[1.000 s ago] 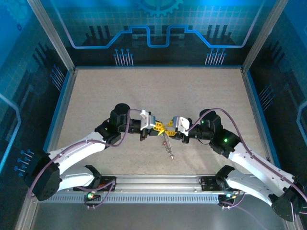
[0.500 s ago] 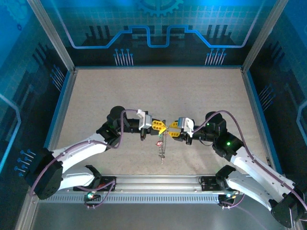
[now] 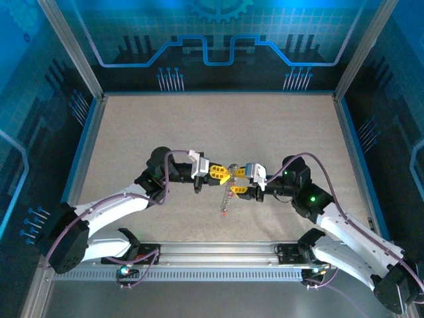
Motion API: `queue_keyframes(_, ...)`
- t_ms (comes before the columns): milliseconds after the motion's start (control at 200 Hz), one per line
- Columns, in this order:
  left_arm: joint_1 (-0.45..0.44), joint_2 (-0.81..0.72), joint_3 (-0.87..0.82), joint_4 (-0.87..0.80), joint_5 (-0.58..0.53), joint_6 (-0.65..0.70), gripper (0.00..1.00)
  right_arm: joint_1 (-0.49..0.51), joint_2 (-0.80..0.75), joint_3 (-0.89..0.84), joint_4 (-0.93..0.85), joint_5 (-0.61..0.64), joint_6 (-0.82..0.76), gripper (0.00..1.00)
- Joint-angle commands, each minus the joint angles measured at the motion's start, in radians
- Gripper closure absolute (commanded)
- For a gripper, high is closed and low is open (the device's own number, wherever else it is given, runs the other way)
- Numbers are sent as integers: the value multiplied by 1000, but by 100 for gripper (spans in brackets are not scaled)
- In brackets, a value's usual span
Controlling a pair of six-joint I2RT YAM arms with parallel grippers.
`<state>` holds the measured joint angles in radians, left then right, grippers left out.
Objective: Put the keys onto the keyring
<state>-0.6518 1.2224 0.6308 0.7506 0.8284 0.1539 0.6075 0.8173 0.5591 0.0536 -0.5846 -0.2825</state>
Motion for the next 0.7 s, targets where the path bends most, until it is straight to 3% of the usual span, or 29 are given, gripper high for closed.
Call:
queue_keyframes(0,-2,10,-3,107,23,-26,100,-8,-9,-22,50,-5,56,58)
queue_keyframes(140,-2,13,3,107,34,-26,100,-4,3,-56,135,-9,122,59)
queue_keyframes(395,-3,-3,0,58,6,17,100,0,21,-74,243,-30,190,70)
queue_keyframes(695,-3,-7,-4,56,-5,24,100,1,20,-60,177,-3,165,94)
